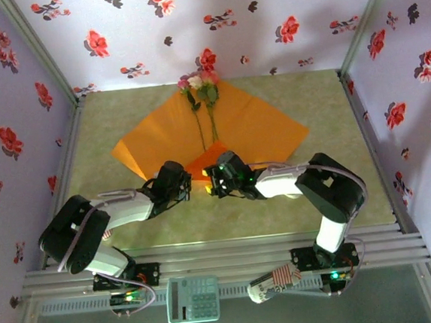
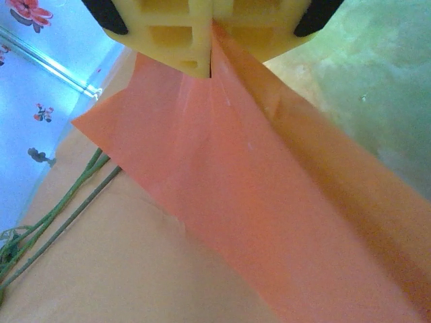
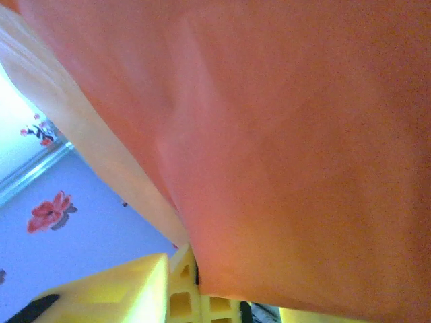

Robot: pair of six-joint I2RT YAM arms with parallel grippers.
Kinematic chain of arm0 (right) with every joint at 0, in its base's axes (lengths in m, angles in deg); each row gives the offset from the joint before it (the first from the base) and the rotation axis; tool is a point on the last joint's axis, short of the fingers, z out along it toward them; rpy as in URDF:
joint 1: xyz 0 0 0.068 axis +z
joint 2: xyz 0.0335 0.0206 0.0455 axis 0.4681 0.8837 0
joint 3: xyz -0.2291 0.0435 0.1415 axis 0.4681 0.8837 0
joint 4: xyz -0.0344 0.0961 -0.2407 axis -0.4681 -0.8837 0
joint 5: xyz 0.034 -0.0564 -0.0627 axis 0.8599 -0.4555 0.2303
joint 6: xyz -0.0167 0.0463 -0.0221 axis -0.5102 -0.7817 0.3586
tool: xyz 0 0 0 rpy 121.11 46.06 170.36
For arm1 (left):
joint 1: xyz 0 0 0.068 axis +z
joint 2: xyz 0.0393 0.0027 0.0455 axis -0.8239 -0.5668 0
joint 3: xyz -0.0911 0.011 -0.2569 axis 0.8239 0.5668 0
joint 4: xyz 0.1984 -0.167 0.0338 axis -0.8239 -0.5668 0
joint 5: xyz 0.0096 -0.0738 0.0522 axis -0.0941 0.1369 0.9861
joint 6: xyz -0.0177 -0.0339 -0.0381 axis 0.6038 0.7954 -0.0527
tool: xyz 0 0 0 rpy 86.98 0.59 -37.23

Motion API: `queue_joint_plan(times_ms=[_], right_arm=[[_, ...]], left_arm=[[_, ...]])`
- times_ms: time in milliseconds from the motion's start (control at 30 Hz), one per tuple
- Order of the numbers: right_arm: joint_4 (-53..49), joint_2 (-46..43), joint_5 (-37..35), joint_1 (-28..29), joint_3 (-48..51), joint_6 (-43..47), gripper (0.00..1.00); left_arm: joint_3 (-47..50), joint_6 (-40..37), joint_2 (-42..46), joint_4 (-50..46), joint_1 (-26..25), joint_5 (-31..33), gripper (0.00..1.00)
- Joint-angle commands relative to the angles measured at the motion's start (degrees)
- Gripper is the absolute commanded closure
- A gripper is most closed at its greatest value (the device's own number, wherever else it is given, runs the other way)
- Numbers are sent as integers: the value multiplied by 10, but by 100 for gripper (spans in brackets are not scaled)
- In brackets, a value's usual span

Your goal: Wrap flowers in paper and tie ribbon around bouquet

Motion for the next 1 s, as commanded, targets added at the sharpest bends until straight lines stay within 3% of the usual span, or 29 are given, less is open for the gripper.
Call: queue_joint_plan(times_ms=[0,167,333,433,467,500,567,633,767,967], right_arm=[[36,18,-25,5,-16,-30,60],[45,42,-12,1,-26,-33,67],[31,45,0,-7,-25,-23,93],[8,34,5,-7,-23,-12,100],[-3,27,5,-6,-23,-8,99],[-21,16,4,-7,-21,-1,91],[-62,-7,-1,-6,-17,15,62],[-89,-28,-14,-6,-6,27,52],[-57,-33,-33,-12,26,24,54],[-66,-35,-40,-30,37,41,83]], left_arm=[[13,-6,-1,15,3,-11,100],[24,-16,17,12,12,-16,100],[32,-15,21,26,14,-25,100],[28,-14,29,15,14,-24,100],[27,-14,30,11,14,-23,100],[26,-15,32,8,15,-23,100],[25,-13,29,8,15,-22,100],[27,-11,28,9,15,-23,100],[27,-10,28,12,15,-22,100],[22,-11,26,9,15,-22,100]])
